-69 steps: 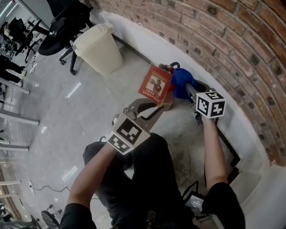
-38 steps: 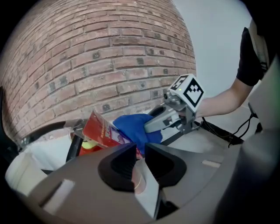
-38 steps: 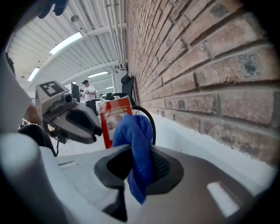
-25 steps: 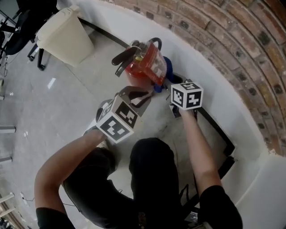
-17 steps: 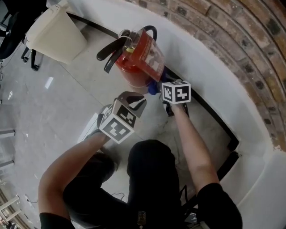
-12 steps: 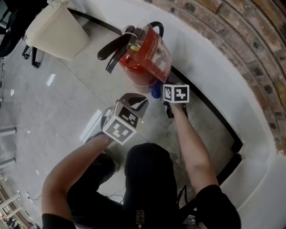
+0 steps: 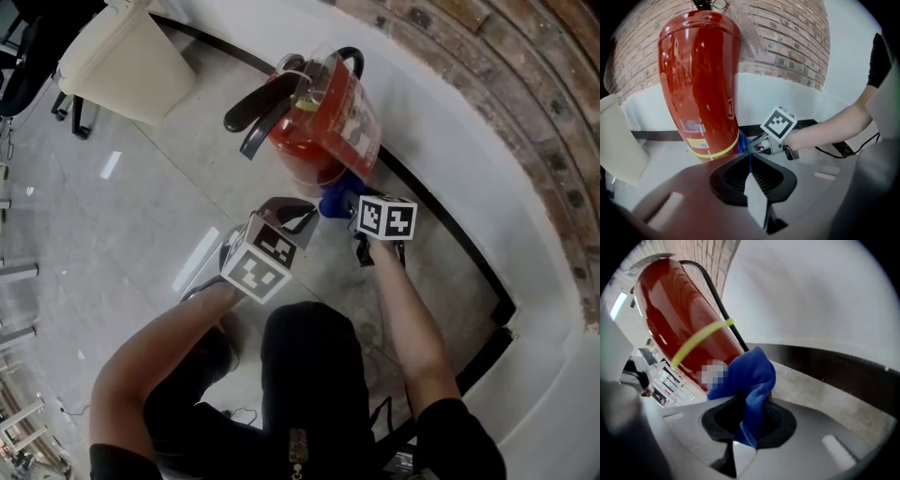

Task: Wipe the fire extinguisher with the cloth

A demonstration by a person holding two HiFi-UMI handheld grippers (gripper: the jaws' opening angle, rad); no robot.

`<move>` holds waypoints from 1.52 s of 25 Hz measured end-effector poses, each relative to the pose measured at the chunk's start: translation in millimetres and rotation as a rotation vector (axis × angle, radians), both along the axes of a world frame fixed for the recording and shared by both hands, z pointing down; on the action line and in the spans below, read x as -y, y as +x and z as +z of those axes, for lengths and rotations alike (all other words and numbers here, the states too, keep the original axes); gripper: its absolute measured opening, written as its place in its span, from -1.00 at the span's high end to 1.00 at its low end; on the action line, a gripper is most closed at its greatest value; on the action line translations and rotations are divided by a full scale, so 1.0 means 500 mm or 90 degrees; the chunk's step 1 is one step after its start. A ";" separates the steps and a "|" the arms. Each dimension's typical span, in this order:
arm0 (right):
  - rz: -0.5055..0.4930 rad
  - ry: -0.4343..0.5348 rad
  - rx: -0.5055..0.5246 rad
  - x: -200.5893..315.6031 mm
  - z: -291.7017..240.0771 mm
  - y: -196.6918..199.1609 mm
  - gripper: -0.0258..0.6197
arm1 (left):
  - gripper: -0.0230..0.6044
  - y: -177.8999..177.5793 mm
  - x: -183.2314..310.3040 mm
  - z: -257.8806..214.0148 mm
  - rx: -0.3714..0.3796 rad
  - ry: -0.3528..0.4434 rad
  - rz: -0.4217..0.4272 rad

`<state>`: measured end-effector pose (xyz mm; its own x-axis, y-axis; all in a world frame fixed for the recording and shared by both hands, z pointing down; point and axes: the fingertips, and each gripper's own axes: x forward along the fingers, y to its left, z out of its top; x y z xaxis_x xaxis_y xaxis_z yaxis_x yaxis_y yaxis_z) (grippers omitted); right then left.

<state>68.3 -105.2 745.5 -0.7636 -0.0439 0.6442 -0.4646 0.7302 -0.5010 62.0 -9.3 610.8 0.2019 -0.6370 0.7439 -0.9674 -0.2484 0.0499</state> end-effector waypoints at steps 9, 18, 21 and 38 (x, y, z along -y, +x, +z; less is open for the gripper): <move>-0.015 -0.001 0.233 -0.059 -0.309 -0.006 0.70 | 0.89 -0.012 -0.039 -0.047 0.036 -0.011 0.040; -0.022 0.044 0.324 -0.080 -0.463 -0.010 0.70 | 0.91 -0.037 -0.042 -0.111 0.036 0.036 0.044; -0.032 0.080 0.314 -0.092 -0.454 -0.015 0.70 | 0.91 -0.044 -0.055 -0.101 0.026 0.031 0.035; -0.018 -0.028 0.043 -0.147 0.011 -0.051 0.70 | 0.91 -0.085 -0.102 0.018 -0.015 -0.007 -0.011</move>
